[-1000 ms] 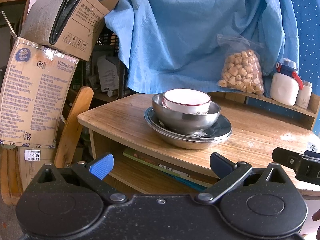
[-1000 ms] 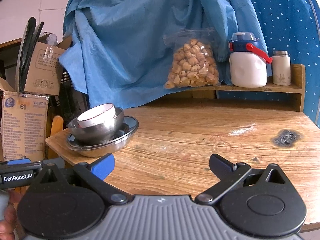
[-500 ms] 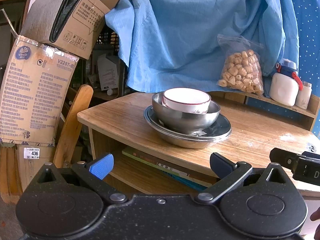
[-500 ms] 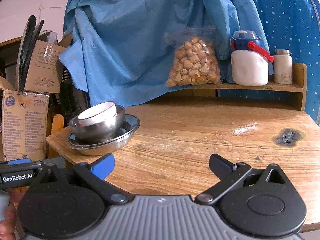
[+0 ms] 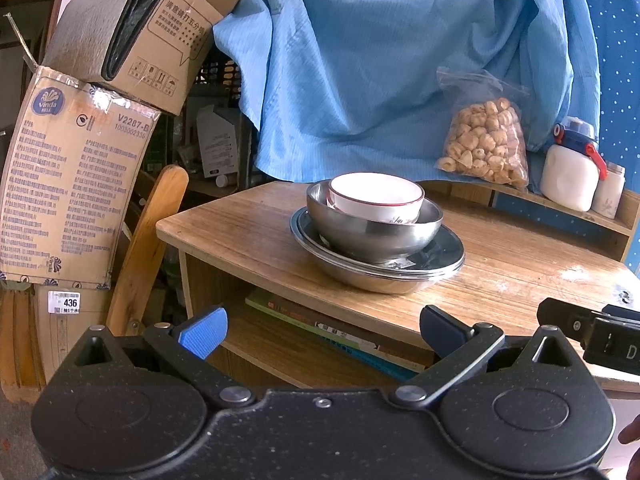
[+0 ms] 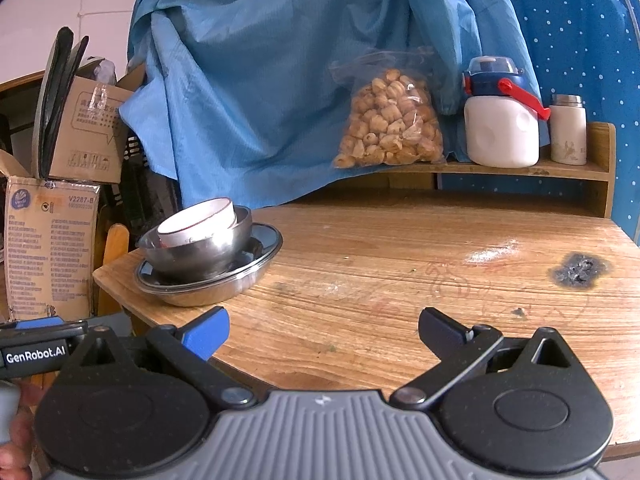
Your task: Organize plates and bowls
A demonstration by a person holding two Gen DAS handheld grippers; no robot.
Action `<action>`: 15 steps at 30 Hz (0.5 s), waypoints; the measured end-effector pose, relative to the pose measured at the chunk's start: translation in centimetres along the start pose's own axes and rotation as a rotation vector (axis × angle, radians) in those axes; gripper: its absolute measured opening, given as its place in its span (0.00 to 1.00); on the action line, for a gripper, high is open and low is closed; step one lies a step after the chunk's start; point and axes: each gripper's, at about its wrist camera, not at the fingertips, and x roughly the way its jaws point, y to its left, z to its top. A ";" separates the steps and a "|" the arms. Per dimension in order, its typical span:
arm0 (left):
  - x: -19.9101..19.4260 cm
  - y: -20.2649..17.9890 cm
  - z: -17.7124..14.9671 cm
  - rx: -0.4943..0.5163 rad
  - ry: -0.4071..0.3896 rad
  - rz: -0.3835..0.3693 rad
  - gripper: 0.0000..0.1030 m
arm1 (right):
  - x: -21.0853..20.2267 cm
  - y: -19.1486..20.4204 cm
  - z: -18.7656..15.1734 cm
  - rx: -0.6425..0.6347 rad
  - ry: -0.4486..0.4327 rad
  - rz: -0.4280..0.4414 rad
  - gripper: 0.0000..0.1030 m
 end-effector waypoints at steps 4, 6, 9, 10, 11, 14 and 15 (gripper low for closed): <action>0.0 0.0 0.0 -0.001 0.000 0.000 0.99 | 0.0 0.1 0.0 -0.001 0.000 0.001 1.00; 0.0 0.0 -0.1 -0.002 -0.001 0.000 0.99 | 0.0 0.1 0.0 -0.001 0.001 0.001 1.00; 0.0 0.0 0.0 -0.002 0.000 0.000 0.99 | 0.0 0.1 0.0 -0.001 0.000 0.001 1.00; 0.0 0.0 0.0 -0.002 0.000 0.000 0.99 | 0.1 0.1 0.0 -0.001 0.001 0.001 1.00; 0.0 0.0 0.0 -0.002 0.000 0.000 0.99 | 0.1 0.1 0.0 -0.001 0.001 0.000 1.00; -0.1 0.1 -0.1 -0.002 -0.001 0.000 0.99 | 0.1 0.2 -0.1 -0.003 0.002 0.001 1.00; -0.1 0.1 -0.1 -0.003 -0.001 0.000 0.99 | 0.1 0.2 -0.1 -0.003 0.002 0.001 1.00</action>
